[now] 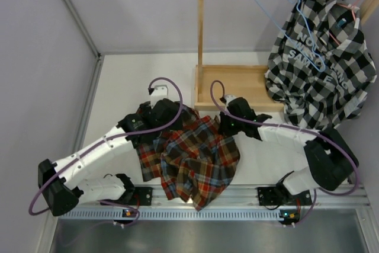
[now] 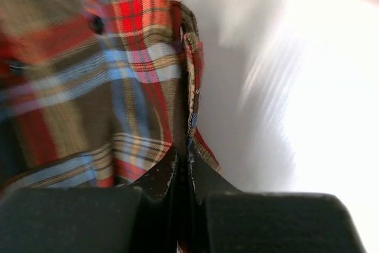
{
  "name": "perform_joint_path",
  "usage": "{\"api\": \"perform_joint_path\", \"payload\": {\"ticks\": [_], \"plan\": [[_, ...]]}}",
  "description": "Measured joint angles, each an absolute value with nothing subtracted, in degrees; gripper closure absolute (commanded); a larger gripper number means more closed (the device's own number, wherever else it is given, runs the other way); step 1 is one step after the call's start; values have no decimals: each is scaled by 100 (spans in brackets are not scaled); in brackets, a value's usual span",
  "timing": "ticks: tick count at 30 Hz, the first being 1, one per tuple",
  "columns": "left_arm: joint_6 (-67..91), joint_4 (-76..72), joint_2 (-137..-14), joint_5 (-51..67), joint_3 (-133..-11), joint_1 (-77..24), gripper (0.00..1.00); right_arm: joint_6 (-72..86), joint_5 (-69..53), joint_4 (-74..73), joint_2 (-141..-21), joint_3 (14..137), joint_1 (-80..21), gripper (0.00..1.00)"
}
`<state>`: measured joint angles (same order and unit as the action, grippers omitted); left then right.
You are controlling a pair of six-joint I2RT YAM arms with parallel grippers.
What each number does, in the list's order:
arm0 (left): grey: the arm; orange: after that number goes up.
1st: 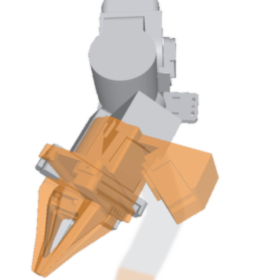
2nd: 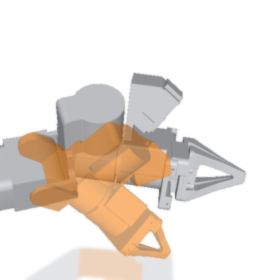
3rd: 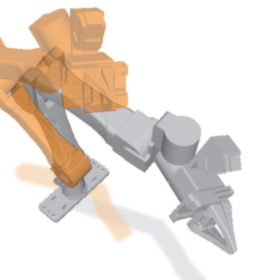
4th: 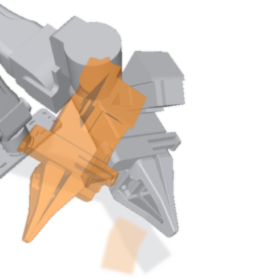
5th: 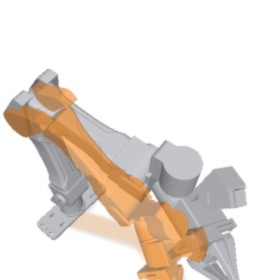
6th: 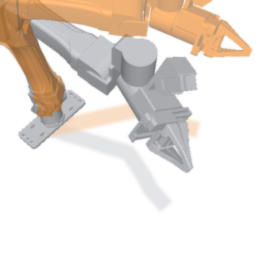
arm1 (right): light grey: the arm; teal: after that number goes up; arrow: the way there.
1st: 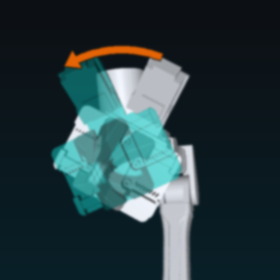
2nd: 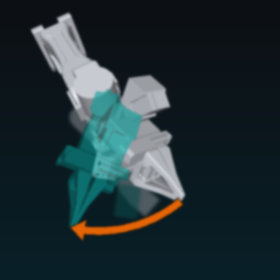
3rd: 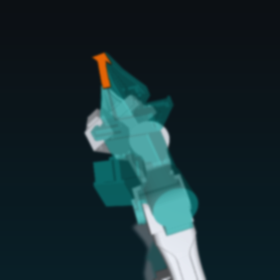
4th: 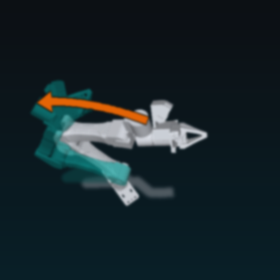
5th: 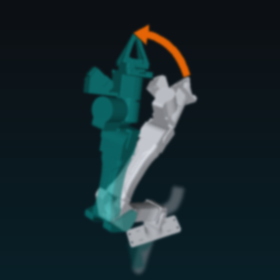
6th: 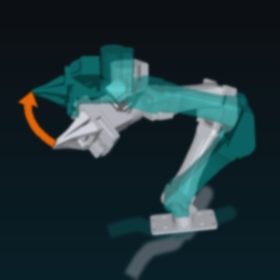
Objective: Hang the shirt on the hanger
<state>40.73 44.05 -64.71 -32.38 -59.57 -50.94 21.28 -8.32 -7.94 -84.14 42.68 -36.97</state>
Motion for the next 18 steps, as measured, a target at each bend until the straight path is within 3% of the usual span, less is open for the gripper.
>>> {"api": "perform_joint_path", "payload": {"ticks": [5, 11, 18], "plan": [[3673, 3865, -6528, -2504, -5686, -4176, 2, 1651, -309, -729, -6624, 4270, -3730, 100], [3323, 3061, -6528, -1719, -5793, -4130, 2, 1000, -93, -381, -4471, 4217, -3734, 100], [3468, 1992, -6525, -1258, -5699, -4128, 2, 1492, -794, -93, -2853, 2939, -3734, 100]]}}
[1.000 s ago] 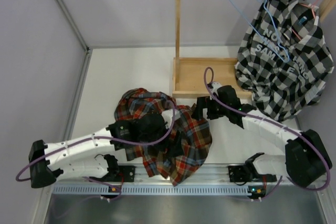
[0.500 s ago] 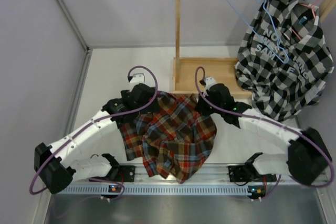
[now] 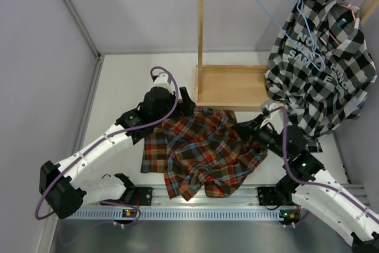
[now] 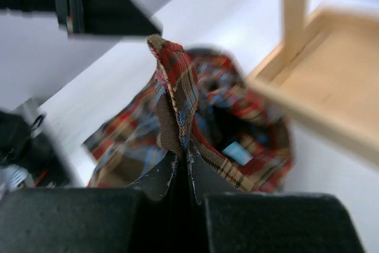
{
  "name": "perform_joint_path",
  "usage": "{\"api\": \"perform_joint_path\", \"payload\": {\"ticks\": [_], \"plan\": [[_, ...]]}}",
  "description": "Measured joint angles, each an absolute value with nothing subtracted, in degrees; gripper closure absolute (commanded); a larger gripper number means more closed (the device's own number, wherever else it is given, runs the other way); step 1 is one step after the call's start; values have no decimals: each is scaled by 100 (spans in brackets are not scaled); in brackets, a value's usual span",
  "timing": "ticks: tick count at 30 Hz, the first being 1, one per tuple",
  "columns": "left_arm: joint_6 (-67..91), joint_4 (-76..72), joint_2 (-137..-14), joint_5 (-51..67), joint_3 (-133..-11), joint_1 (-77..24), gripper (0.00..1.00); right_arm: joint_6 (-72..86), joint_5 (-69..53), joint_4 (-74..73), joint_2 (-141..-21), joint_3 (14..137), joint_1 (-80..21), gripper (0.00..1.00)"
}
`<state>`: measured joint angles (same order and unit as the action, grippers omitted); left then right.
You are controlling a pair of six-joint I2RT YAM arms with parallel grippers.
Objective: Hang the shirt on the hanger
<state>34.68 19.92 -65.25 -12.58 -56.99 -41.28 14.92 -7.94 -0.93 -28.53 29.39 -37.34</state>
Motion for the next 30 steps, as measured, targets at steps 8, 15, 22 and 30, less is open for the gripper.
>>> {"api": "perform_joint_path", "payload": {"ticks": [8, 15, 22, 30], "plan": [[3955, 1566, -7013, -834, -5262, -4128, 2, 3214, -1269, 91, -3625, 779, -5015, 32], [4060, 1463, -6938, -650, -4768, -4130, 2, 3542, 392, -1164, -2871, 1688, -6031, 2], [4053, 1459, -6779, -451, -4399, -4128, 2, 3291, 1472, -1758, -3662, 3070, -5301, 12], [3861, 1448, -6681, 5, -4394, -4134, 2, 2504, 231, -1459, -6484, 3465, -3404, 44]]}}
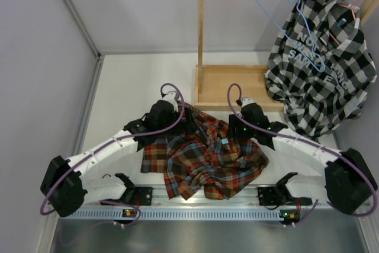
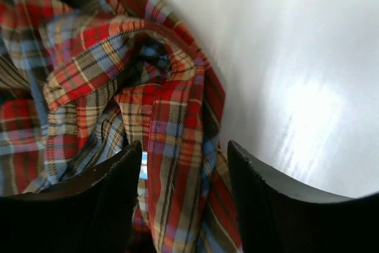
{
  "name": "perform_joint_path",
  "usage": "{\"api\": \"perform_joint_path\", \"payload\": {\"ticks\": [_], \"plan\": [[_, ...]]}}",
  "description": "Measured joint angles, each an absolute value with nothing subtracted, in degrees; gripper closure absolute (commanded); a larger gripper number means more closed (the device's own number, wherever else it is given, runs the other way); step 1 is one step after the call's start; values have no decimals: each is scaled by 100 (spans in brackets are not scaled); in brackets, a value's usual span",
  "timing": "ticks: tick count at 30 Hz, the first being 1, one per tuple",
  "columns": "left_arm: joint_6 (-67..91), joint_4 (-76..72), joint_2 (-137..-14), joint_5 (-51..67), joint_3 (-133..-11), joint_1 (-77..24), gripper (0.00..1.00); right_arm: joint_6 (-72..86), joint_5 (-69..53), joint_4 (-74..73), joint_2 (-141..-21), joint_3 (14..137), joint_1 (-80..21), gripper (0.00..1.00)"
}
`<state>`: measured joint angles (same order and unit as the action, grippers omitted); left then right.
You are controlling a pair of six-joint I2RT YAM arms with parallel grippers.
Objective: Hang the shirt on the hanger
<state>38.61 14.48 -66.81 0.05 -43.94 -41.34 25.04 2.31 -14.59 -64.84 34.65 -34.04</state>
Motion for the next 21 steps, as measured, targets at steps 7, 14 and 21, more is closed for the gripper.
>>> {"api": "perform_joint_path", "payload": {"ticks": [7, 14, 21], "plan": [[3660, 1446, -6595, 368, -4392, -4134, 2, 2071, -572, -1009, -7688, 3612, -3382, 85], [3352, 1474, -6630, 530, -4438, -4134, 2, 1962, -735, -731, -7004, 3514, -3382, 100], [2648, 1533, -7496, 491, -5682, -4357, 2, 1527, -862, -720, -5492, 3712, -3382, 100]]}}
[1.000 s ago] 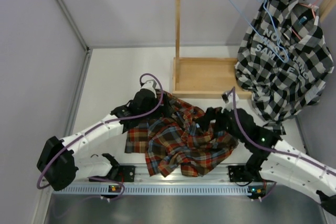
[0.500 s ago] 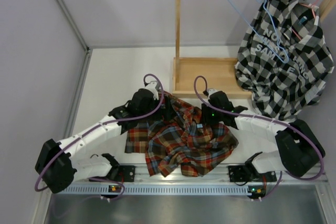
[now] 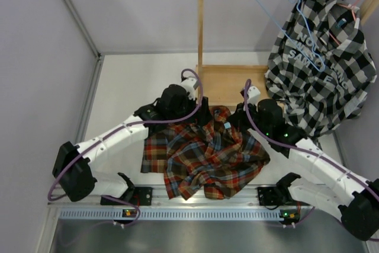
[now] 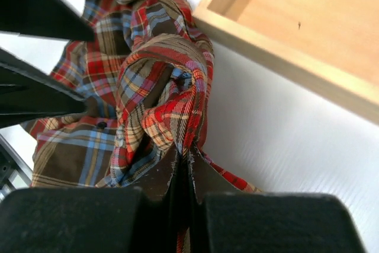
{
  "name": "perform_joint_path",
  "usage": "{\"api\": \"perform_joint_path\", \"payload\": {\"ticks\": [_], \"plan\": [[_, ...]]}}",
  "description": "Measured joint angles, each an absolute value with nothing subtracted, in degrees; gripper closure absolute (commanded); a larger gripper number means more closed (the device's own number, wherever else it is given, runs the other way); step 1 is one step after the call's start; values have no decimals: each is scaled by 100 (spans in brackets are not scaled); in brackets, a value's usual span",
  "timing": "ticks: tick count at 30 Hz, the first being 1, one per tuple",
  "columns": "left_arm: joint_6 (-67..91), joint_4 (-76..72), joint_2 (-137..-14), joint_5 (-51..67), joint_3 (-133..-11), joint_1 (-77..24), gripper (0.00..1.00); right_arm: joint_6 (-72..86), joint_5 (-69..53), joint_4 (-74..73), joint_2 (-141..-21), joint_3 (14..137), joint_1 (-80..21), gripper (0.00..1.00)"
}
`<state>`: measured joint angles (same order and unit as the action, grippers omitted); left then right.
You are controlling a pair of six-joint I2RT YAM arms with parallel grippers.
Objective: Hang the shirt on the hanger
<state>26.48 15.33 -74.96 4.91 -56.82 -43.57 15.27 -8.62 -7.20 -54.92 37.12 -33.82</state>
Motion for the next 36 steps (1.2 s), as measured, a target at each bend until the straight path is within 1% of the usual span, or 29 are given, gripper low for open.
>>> {"api": "perform_joint_path", "payload": {"ticks": [2, 4, 6, 8, 9, 10, 12, 13, 15, 18, 22, 25, 27, 29, 30, 31, 33, 34, 35, 36], "plan": [[2377, 1514, -7693, 401, -6101, -4495, 2, 1417, -897, -779, -5360, 3785, -3382, 100], [2134, 1487, -7852, 320, -6462, -4598, 7, 1313, -913, -860, -5223, 3802, -3382, 100], [1935, 1433, -7983, 292, -6692, -4650, 19, 1243, -902, -967, -5089, 3802, -3385, 100], [1776, 1345, -8106, 318, -6757, -4668, 24, 1173, -851, -1063, -4980, 3804, -3385, 100], [1702, 1352, -8162, 342, -6755, -4683, 32, 1151, -823, -1092, -4947, 3806, -3385, 100], [1653, 1358, -8213, 353, -6755, -4692, 37, 1144, -801, -1116, -4932, 3817, -3385, 100], [1509, 1356, -8337, 320, -6751, -4775, 39, 1131, -753, -1181, -4930, 3868, -3385, 100], [1463, 1358, -8396, 279, -6748, -4838, 42, 1125, -740, -1186, -4930, 3881, -3385, 99], [1374, 1365, -8493, 137, -6726, -4954, 42, 1107, -738, -1219, -4930, 3907, -3385, 99], [1308, 1369, -8514, 60, -6619, -5024, 34, 1094, -698, -1249, -4930, 3944, -3382, 99], [1240, 1372, -8519, 80, -6539, -5017, 34, 1090, -703, -1280, -4936, 3946, -3382, 98], [1188, 1345, -8597, 23, -6541, -5015, 39, 1094, -812, -1280, -4934, 3946, -3382, 96], [1184, 1345, -8726, -60, -6541, -5015, 51, 1096, -878, -1275, -4921, 3946, -3382, 96], [1153, 1352, -8847, -128, -6541, -5015, 59, 1098, -917, -1260, -4901, 3946, -3382, 96], [1144, 1352, -8882, -143, -6541, -5015, 74, 1098, -934, -1253, -4899, 3946, -3382, 95], [1162, 1356, -8903, -156, -6541, -5015, 80, 1100, -947, -1247, -4897, 3946, -3382, 94], [1133, 1352, -8906, -156, -6543, -5015, 100, 1116, -956, -1238, -4897, 3946, -3382, 86], [1133, 1347, -8899, -158, -6547, -5015, 100, 1125, -943, -1225, -4897, 3946, -3382, 81], [1125, 1356, -8897, -165, -6547, -5015, 100, 1135, -910, -1201, -4897, 3946, -3382, 68], [1135, 1374, -8884, -180, -6547, -5015, 100, 1177, -871, -1184, -4897, 3948, -3382, 61]]}}
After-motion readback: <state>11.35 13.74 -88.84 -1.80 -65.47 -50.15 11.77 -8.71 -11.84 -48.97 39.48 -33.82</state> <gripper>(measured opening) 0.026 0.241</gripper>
